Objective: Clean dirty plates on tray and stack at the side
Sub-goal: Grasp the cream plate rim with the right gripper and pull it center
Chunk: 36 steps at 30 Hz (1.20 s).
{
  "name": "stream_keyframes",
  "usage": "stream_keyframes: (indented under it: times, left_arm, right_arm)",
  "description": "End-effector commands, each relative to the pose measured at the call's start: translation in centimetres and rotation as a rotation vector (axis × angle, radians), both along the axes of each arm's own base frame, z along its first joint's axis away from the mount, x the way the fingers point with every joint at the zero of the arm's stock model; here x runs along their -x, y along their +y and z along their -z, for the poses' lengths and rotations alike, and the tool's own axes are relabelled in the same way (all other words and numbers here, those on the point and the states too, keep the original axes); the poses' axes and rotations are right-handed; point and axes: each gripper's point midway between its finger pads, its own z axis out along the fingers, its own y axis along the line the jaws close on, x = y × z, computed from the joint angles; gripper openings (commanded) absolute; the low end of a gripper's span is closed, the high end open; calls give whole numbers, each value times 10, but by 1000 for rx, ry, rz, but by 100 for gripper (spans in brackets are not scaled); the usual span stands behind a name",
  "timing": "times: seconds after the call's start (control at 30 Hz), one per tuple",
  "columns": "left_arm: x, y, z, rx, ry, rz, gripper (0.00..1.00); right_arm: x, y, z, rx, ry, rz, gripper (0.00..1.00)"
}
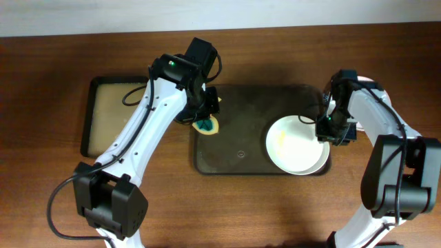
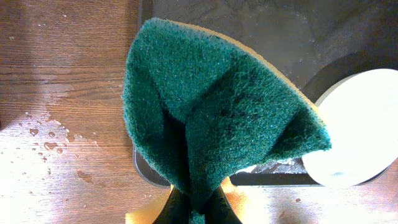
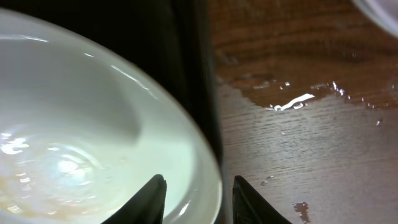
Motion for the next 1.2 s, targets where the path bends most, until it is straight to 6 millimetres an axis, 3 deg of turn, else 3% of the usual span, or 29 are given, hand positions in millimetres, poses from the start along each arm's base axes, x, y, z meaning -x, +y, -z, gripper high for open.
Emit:
stream_keyframes:
  times: [0.0,0.07,0.1,0.2,0.27,0.6,0.67,0.93,0.97,1.0,1.07,1.13,1.17]
  left_arm:
    - [1,1,-7,-5,-20,21,0]
    - [1,1,-7,-8,-23,21,0]
    - [0,1,-7,-6,-29,31,0]
    - [-1,0,-7,-6,-35,42,0]
    - [-1,0,-7,-6,-35,42,0]
    - [-2,0,-7,-3,-39,42,0]
    - [-2,0,-7,-3,-39,42,0]
    - [-2,0,-7,-3,-40,42,0]
    - [-2,0,-7,-3,-39,42,0]
    - [-2,0,-7,-4,-40,42,0]
    - [-2,0,-7,-4,-40,42,0]
    - [-2,0,-7,-3,-39,42,0]
    - [-2,0,-7,-4,-40,42,0]
  right_arm:
    - [12,-11,5,86,18,-9,38]
    - [15,-10,7,84,25,-9,35]
    - [14,-10,7,85,24,-9,28]
    - [14,-11,6,87,23,-9,26]
    - [13,-14,4,107,21,-10,18]
    - [10,-10,-6,123,29,-37,13]
    - [9,-4,-6,122,27,-54,4]
    - [-5,37,-3,32,-27,-124,4]
    - [-7,39,-3,29,-39,-114,7]
    - [-10,39,-3,34,-50,-103,20]
    - [-15,33,-3,61,-69,-91,22]
    - [-20,21,-4,92,-91,-41,40]
    - [-21,19,-3,89,-96,-34,39]
